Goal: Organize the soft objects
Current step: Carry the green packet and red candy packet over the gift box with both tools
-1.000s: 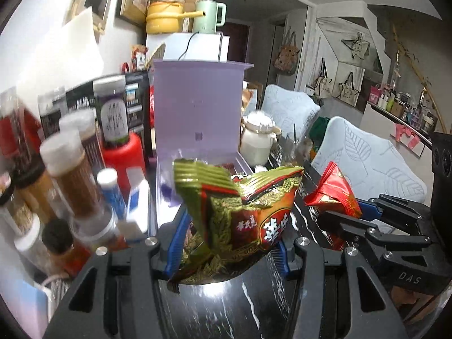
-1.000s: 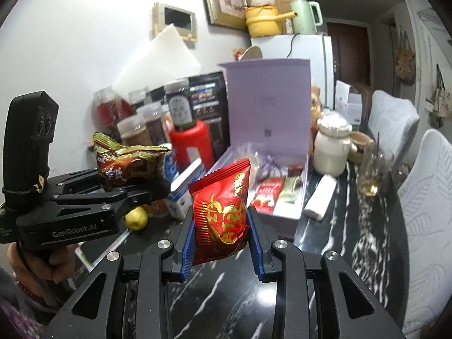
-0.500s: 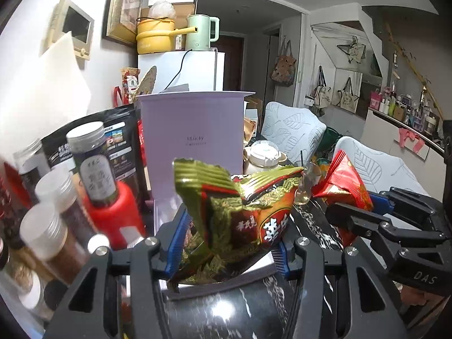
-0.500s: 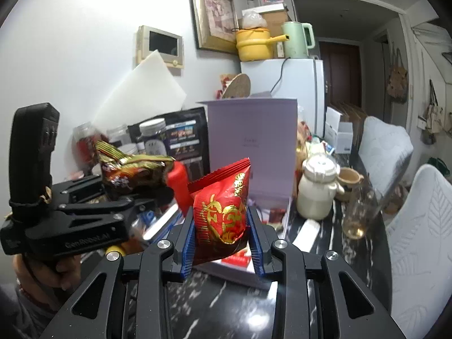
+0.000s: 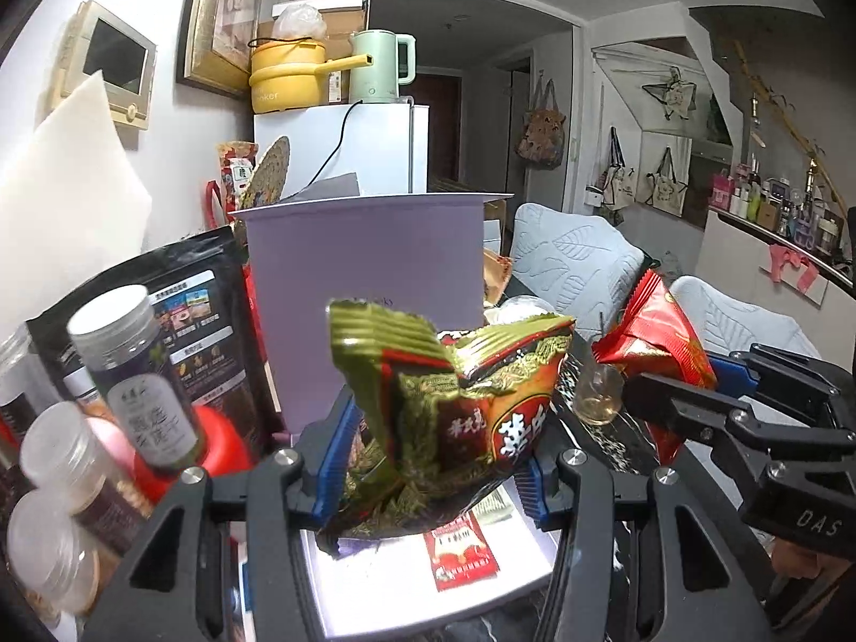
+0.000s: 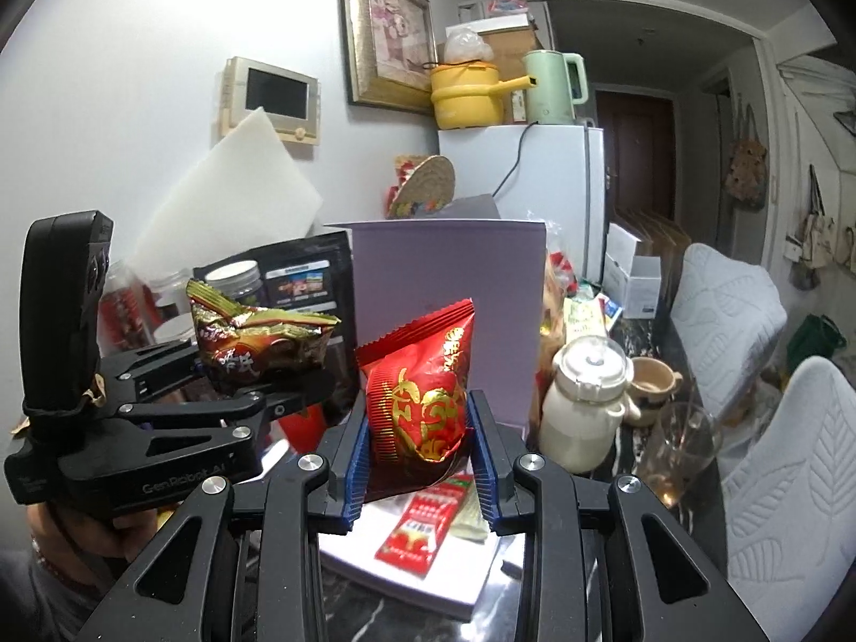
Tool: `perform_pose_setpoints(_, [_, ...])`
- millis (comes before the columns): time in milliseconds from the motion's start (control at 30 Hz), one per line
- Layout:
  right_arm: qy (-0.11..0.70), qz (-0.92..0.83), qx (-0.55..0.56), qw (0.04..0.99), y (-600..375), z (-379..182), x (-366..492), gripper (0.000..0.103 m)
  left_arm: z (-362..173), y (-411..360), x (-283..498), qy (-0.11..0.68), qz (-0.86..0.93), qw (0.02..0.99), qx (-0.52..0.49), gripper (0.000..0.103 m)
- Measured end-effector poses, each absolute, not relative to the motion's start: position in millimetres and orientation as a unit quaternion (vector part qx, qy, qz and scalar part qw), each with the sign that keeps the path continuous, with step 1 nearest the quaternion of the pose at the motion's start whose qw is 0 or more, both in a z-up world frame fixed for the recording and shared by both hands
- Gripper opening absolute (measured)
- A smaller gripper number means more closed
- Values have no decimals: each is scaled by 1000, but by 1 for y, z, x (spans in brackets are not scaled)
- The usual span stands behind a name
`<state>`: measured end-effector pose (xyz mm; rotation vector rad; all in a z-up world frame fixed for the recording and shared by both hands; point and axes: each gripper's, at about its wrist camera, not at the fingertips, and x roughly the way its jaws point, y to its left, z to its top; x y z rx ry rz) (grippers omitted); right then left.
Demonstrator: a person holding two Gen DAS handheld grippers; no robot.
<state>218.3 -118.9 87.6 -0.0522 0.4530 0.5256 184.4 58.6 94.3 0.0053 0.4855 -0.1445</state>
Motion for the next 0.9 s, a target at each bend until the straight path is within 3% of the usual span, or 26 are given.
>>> perform_pose_setpoints(900, [307, 261, -27, 915, -101, 7, 316, 33, 6, 78, 279, 345, -38, 938, -5, 51])
